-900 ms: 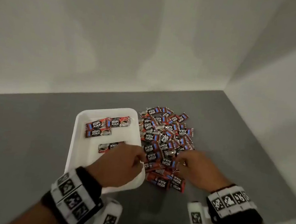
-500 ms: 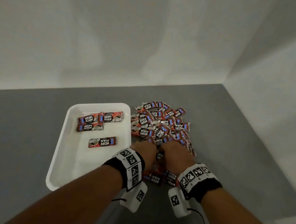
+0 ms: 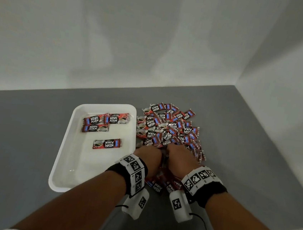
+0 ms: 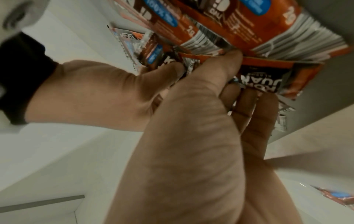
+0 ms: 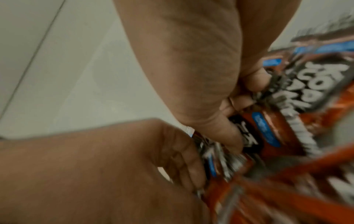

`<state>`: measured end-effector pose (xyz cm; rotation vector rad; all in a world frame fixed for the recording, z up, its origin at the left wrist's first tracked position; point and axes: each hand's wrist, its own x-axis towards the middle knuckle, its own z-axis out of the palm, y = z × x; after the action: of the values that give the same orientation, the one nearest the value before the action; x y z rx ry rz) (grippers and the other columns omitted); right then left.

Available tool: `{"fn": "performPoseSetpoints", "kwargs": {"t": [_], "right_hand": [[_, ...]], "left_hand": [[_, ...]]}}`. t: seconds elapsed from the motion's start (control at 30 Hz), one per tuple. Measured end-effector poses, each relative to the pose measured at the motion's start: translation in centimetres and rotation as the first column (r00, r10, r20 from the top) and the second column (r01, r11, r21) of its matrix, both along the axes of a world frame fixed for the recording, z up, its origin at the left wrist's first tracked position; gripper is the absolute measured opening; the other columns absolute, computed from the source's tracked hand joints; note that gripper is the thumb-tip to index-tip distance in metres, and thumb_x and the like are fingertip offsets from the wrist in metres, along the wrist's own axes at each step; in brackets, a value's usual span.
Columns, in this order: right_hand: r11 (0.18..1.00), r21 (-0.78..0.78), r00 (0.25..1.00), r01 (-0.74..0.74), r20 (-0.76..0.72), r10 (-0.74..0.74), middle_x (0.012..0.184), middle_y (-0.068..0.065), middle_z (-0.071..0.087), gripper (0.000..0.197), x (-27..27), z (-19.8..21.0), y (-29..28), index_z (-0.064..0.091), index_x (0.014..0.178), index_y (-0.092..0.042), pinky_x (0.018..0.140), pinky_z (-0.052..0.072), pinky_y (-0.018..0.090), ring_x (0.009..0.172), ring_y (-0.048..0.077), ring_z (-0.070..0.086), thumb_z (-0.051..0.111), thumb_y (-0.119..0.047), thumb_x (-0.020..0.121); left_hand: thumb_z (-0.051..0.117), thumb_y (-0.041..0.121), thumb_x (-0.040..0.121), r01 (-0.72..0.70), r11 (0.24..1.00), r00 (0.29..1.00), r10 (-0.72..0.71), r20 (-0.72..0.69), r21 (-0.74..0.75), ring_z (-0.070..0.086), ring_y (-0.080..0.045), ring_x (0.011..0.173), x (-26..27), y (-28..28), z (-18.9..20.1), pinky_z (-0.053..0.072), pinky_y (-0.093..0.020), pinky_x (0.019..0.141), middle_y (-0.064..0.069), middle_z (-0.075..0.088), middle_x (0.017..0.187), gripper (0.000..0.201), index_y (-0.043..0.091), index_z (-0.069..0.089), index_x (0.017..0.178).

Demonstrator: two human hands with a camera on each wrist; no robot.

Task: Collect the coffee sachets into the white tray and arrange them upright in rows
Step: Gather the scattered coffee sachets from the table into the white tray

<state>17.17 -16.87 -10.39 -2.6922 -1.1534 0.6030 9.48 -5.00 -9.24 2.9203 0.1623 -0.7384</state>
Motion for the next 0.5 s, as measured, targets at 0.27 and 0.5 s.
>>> {"fn": "performPoseSetpoints", "kwargs": {"t": [0.27,0.5], "right_hand": [[0.968,0.152,0.978,0.198,-0.101,-0.183,0.073,-0.001,0.049,0.027,4.9,4.5,-1.5,0.043,0.070,-0.017,0.056,0.033,0.027,0.063,0.013,0.041,0.061,-0.010,0.088],[0.995,0.060,0.994,0.082,-0.072,-0.077,0.087,0.000,0.059,0.016,4.7,1.7,-2.5,0.054,0.097,-0.019,0.061,0.040,0.028,0.075,0.019,0.056,0.060,-0.009,0.086]], "left_hand": [[0.050,0.009,0.100,-0.008,1.000,0.997,0.008,0.075,0.002,0.070,-0.034,0.103,0.2,0.1,0.2,0.057,-0.040,0.080,-0.013,0.069,0.115,0.022,0.005,0.062,0.118],[0.056,0.017,0.090,-0.048,0.992,0.985,0.067,0.160,-0.116,0.064,-0.025,0.078,1.0,1.3,1.6,0.058,-0.037,0.074,-0.005,0.063,0.084,0.011,0.008,0.061,0.085]]}}
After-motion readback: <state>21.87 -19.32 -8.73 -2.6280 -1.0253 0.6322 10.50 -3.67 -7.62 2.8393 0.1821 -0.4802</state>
